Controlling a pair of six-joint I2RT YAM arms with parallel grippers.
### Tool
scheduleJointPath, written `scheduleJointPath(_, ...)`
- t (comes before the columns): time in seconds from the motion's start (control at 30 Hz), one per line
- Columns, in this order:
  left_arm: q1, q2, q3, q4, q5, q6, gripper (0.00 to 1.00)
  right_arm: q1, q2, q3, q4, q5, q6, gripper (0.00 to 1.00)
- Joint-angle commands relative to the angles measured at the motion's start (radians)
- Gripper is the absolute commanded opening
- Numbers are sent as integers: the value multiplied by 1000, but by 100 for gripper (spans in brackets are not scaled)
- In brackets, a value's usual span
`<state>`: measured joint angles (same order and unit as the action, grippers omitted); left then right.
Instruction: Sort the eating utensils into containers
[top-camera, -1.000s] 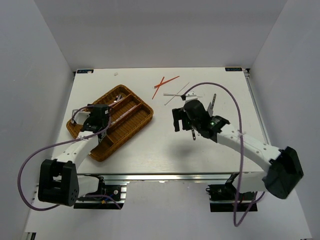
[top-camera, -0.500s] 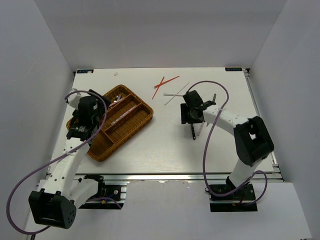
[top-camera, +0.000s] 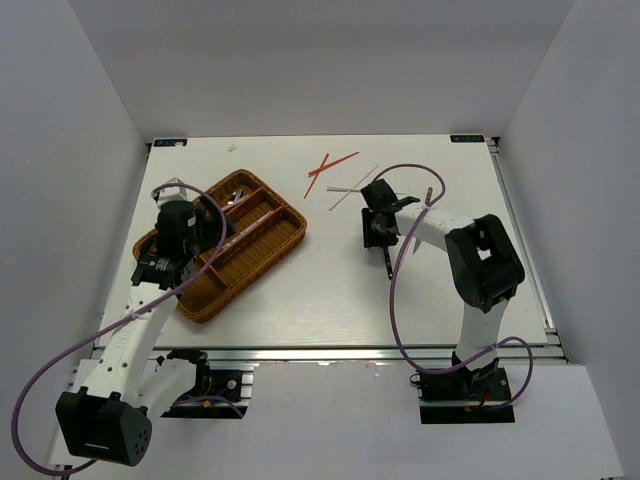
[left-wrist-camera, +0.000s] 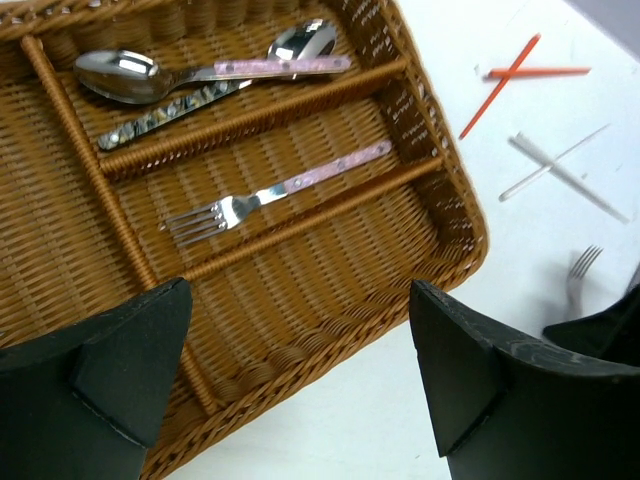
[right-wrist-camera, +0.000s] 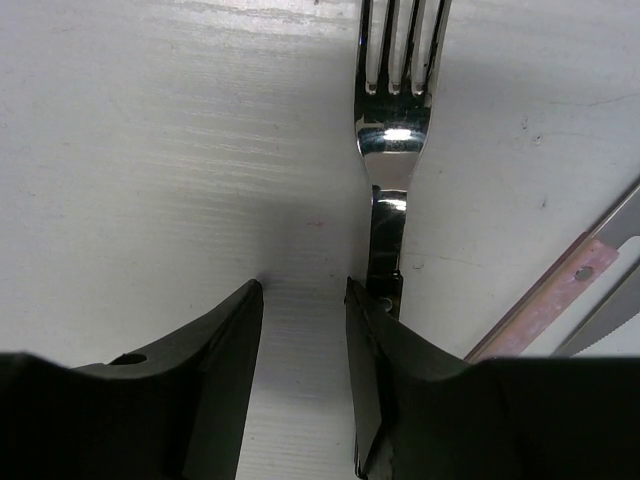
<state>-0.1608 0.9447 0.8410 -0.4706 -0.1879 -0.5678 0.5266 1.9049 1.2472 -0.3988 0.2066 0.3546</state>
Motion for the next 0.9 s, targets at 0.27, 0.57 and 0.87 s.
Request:
scheduleJointPath(0.27,0,-26,-60,-17,4,57,98,-37,-164,-6,-31,50,-19,62)
scheduleJointPath(0.57,0,-21,-69,-19,14,69,98,-82,-78,-22,-22,-36,-58,61)
scheduleJointPath(0.87,-2,-11,-74,-17,36,71,98,-82,-14,-40,-6,-66,-54,30)
